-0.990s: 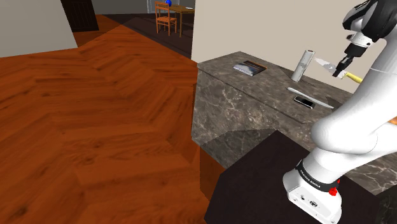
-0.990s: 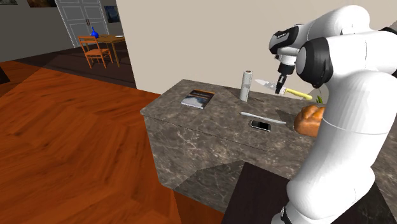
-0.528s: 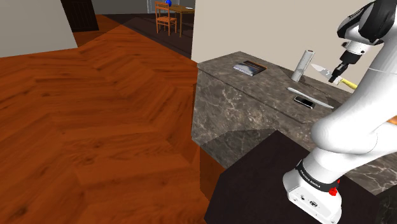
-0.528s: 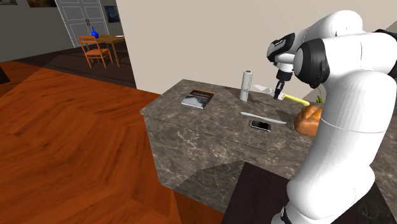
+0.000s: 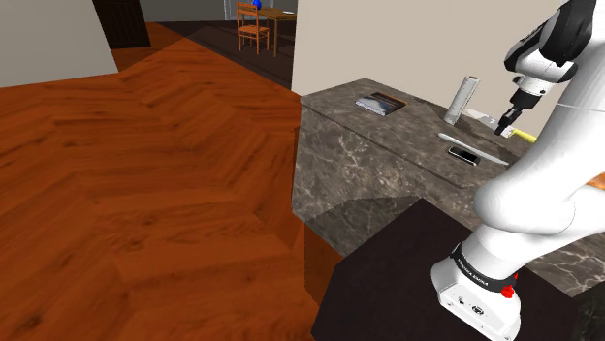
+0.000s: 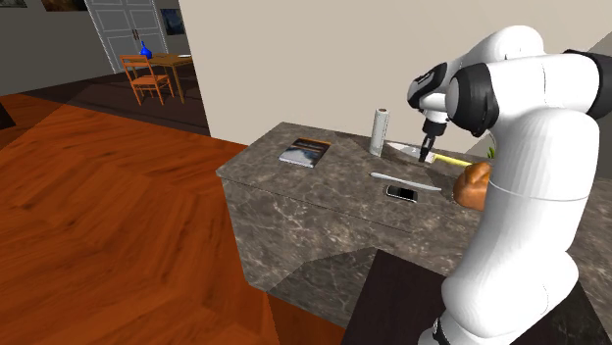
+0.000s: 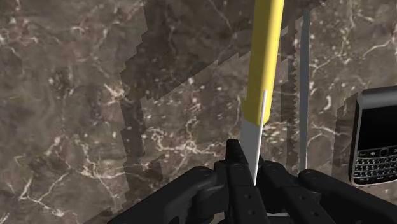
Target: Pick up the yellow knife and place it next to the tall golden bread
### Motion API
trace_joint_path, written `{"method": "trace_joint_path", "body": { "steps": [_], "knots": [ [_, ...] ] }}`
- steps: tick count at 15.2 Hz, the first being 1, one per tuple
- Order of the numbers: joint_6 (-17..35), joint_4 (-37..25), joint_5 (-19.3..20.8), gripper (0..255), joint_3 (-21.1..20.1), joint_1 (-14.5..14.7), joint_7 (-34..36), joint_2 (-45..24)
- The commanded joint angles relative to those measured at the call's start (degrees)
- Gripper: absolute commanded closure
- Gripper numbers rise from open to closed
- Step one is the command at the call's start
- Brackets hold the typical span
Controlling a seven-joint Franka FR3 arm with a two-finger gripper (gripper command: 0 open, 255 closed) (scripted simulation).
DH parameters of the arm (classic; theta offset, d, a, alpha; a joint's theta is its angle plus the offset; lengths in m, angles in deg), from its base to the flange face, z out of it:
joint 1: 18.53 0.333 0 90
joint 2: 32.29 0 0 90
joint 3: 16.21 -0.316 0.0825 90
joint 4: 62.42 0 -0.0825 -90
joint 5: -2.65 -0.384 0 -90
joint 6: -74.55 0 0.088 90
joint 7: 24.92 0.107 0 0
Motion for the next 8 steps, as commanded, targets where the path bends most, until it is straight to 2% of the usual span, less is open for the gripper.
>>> {"method": "trace_joint_path", "body": {
  "steps": [1,8],
  "knots": [
    [1.3,0.9,-0.5,255,-0.1,-0.2,-0.5,-0.6],
    [5.7,3.3,-2.9,255,-1.0,-0.8,-2.2,-3.3]
  ]
}}
